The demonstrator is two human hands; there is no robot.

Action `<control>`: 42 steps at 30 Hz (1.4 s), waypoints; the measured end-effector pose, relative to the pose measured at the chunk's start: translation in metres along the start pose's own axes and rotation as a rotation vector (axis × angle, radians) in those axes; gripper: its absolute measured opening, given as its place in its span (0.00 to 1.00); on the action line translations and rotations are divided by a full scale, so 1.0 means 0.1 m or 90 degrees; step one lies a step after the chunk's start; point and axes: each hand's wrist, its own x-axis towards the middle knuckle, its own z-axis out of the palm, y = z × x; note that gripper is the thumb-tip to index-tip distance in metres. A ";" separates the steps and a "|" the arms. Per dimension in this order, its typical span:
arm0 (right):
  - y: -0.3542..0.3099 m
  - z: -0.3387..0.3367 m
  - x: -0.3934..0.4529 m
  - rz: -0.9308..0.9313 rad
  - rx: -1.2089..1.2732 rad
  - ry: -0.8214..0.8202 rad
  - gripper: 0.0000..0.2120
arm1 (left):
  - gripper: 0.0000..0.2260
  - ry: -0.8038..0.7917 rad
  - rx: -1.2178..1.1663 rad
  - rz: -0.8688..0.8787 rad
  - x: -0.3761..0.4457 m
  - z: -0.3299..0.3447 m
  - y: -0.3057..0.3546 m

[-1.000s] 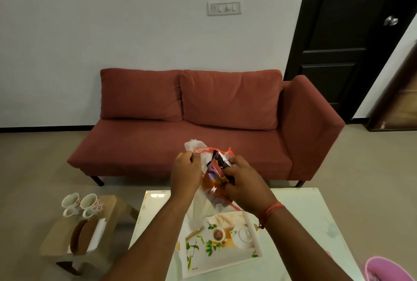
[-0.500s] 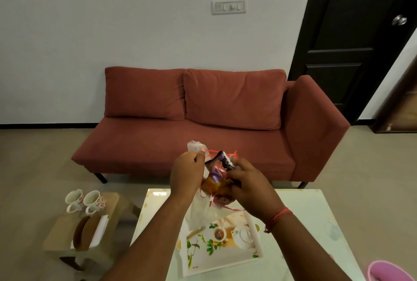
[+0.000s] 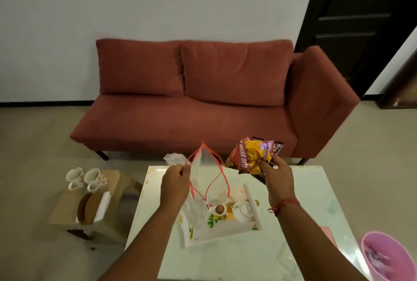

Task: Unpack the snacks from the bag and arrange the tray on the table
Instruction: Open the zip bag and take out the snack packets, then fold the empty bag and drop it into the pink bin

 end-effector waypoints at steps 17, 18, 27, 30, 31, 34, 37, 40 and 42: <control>3.28 0.12 0.77 0.484 -0.096 0.048 0.18 | 0.15 -0.103 0.081 -0.104 -0.25 1.33 -2.05; 3.37 0.10 0.77 0.498 -0.101 0.043 0.19 | 0.15 -0.107 0.076 -0.104 -0.25 1.36 -2.07; 2.65 0.15 0.16 0.044 -0.339 -0.044 0.17 | 0.16 -0.154 0.093 -0.077 -0.17 1.07 -1.84; 1.94 0.29 -0.30 -0.157 -0.380 -0.252 0.09 | 0.16 -0.150 0.062 -0.093 -0.05 0.86 -1.60; 1.69 0.34 -0.47 -0.192 -0.414 -0.312 0.13 | 0.16 -0.144 0.048 -0.104 -0.03 0.78 -1.51; 1.35 0.44 -0.75 -0.290 -0.605 -0.399 0.25 | 0.16 -0.118 -0.016 -0.168 0.04 0.60 -1.15; 1.08 0.54 -0.88 -0.349 -0.630 -0.295 0.11 | 0.17 -0.119 -0.135 -0.200 0.03 0.35 -0.78; 0.75 0.51 -0.91 -0.280 -0.481 -0.091 0.04 | 0.14 -0.105 -0.255 -0.180 -0.01 0.07 -0.55; 0.49 0.39 -0.92 -0.192 -0.298 0.053 0.07 | 0.10 -0.068 -0.302 -0.170 -0.02 -0.12 -0.51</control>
